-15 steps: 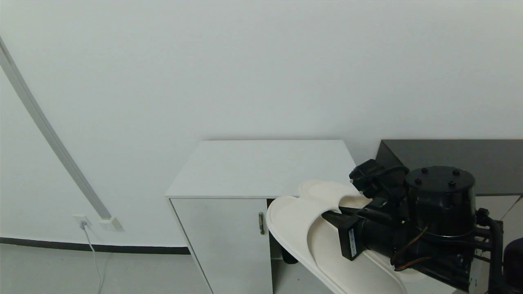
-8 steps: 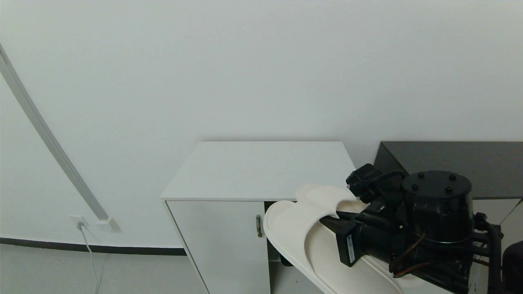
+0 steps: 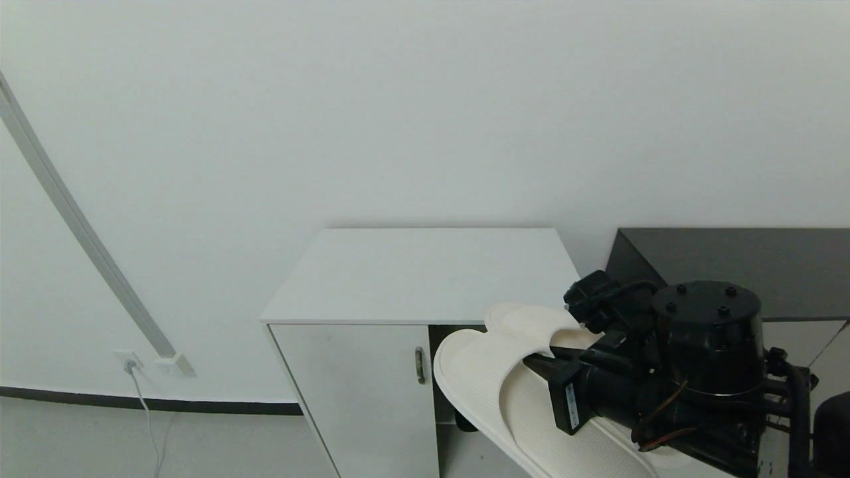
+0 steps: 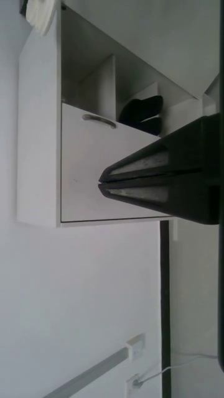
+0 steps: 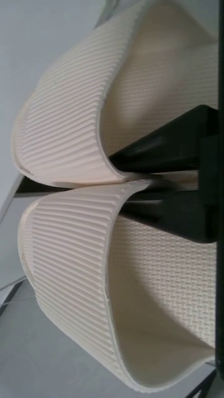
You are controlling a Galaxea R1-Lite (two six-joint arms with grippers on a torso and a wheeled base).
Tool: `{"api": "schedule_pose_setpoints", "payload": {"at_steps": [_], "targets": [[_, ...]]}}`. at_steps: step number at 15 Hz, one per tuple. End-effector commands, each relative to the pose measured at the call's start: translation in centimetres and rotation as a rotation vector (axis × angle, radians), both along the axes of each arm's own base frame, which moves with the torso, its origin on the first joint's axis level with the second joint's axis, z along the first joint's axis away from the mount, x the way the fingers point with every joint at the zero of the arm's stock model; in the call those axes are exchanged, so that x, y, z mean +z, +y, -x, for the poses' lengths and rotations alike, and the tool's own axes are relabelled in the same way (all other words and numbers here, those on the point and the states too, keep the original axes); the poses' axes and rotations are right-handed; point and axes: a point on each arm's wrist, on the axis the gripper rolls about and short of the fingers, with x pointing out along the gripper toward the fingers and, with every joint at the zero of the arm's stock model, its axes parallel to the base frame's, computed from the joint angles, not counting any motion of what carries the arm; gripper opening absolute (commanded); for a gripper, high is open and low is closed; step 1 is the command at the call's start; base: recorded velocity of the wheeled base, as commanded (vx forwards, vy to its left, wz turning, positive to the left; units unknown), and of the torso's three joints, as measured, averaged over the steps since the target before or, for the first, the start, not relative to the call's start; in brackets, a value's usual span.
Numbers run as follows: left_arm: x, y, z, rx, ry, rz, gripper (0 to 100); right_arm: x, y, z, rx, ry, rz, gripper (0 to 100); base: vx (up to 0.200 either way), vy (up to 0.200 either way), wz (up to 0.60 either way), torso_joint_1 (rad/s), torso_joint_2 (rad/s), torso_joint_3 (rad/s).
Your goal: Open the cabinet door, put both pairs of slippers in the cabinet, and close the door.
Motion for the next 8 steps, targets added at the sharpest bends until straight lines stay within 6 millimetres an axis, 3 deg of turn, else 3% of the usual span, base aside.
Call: {"api": "schedule_pose_setpoints", "payload": {"at_steps": [1, 8], "targets": [[0.00, 0.00, 0.00, -0.001, 0.000, 0.001, 0, -0.25, 0.08, -0.06, 0.000, 0.007, 0.006, 0, 0.000, 0.000, 0.00, -0.144, 0.31, 0.178], [0.00, 0.00, 0.00, 0.001, 0.000, -0.001, 0, -0.43, 0.08, 0.12, 0.006, 0.007, 0.008, 0, 0.000, 0.000, 0.00, -0.162, 0.37, 0.205]]}}
